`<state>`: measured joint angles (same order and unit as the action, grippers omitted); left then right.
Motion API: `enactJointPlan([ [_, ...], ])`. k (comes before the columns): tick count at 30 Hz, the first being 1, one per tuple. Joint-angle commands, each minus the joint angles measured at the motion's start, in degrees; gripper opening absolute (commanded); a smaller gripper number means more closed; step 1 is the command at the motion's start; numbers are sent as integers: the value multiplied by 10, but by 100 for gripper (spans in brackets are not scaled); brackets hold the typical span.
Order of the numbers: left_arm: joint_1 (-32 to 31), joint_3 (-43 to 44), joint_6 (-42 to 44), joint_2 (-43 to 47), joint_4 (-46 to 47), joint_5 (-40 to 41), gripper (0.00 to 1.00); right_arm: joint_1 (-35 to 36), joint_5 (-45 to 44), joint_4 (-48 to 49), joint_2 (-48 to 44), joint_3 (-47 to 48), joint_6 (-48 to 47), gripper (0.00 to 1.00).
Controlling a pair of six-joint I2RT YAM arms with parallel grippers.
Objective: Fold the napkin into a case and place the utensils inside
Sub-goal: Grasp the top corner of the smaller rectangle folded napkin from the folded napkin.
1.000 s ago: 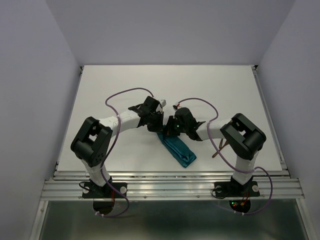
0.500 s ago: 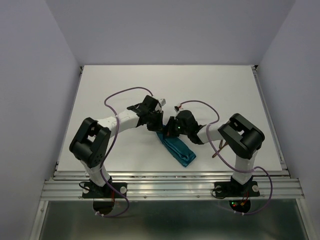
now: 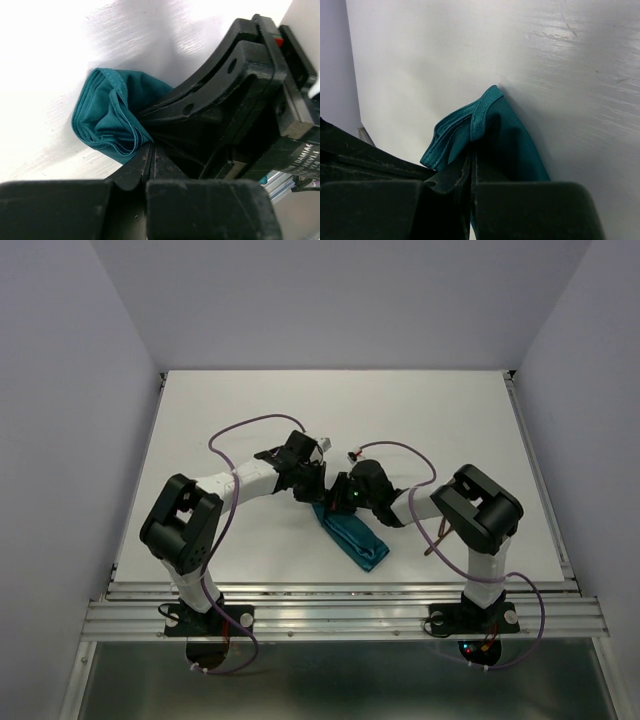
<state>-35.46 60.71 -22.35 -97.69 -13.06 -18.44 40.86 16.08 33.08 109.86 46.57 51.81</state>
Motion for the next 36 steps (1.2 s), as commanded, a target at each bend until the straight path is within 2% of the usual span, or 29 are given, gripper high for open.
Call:
enactJointPlan([
  [1,0,24,3,-1,3,-19,8,6,-41,-59,-47,11,-24,1],
  [7,2,39,6,8,-19,-9,22,6,-83,-149,-90,23,-51,1],
  [11,3,47,10,7,-23,-18,26,6,-67,-157,-96,20,-51,1],
  [15,3,49,11,14,-21,-29,40,6,-70,-158,-100,8,-48,1],
  [19,4,55,14,15,-28,-32,44,12,-82,-164,-112,0,-48,1],
  [23,7,49,15,27,-29,-24,33,12,-107,-203,-139,-4,-67,1],
  [26,16,39,14,31,-29,-20,14,12,-118,-227,-169,-15,-81,1],
  [27,21,35,14,31,-29,-14,1,12,-119,-239,-184,-23,-87,1],
  [36,44,1,2,46,-5,2,0,12,-131,-312,-263,-71,-108,1],
])
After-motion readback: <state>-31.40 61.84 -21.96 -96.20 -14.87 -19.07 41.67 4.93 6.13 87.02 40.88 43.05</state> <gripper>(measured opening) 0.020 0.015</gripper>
